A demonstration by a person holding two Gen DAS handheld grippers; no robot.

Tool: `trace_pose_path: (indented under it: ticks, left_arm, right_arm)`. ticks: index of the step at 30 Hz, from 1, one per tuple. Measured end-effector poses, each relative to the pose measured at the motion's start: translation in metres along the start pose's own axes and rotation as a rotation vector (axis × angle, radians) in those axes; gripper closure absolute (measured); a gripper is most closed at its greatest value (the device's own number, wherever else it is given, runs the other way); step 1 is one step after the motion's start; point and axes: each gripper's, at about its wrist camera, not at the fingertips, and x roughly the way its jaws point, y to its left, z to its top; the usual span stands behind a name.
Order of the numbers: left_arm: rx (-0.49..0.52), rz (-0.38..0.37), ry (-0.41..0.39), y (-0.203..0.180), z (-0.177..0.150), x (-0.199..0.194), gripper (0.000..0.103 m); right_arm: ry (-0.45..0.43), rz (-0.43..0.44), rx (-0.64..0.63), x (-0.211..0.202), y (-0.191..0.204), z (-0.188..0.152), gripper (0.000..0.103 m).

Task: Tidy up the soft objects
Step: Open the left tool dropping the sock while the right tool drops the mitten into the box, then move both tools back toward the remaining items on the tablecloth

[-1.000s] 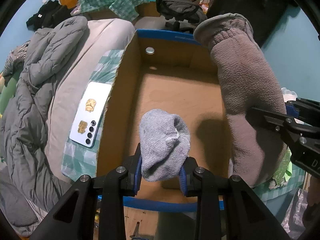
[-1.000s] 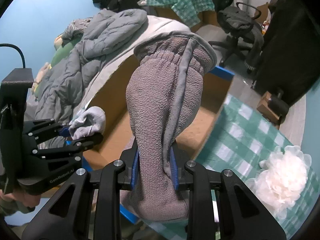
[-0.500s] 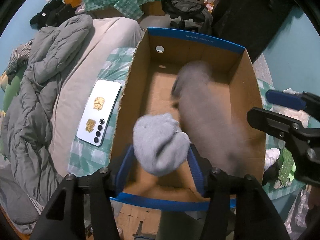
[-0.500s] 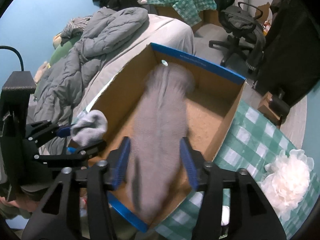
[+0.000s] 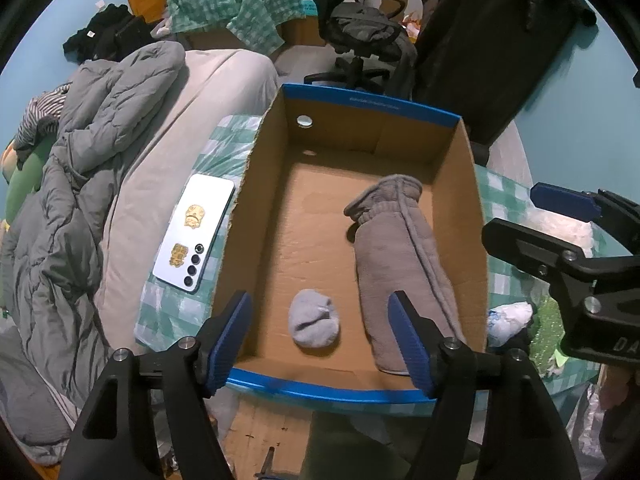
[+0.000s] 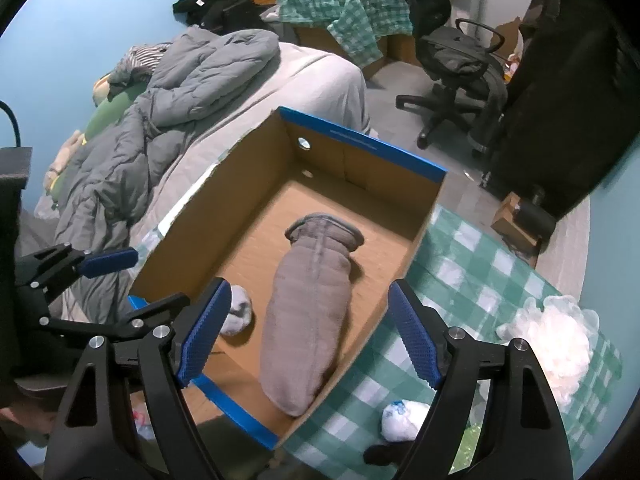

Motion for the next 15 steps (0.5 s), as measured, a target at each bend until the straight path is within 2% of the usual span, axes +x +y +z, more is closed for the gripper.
trace_pose_path:
  ticks: [15]
  left_arm:
    - [0.067,-0.044,0.008,-0.046,-0.007,-0.008,0.031]
  right_arm:
    - [-0.009,-0.046,0.065,-0.036,-0.039,-0.022,0.022]
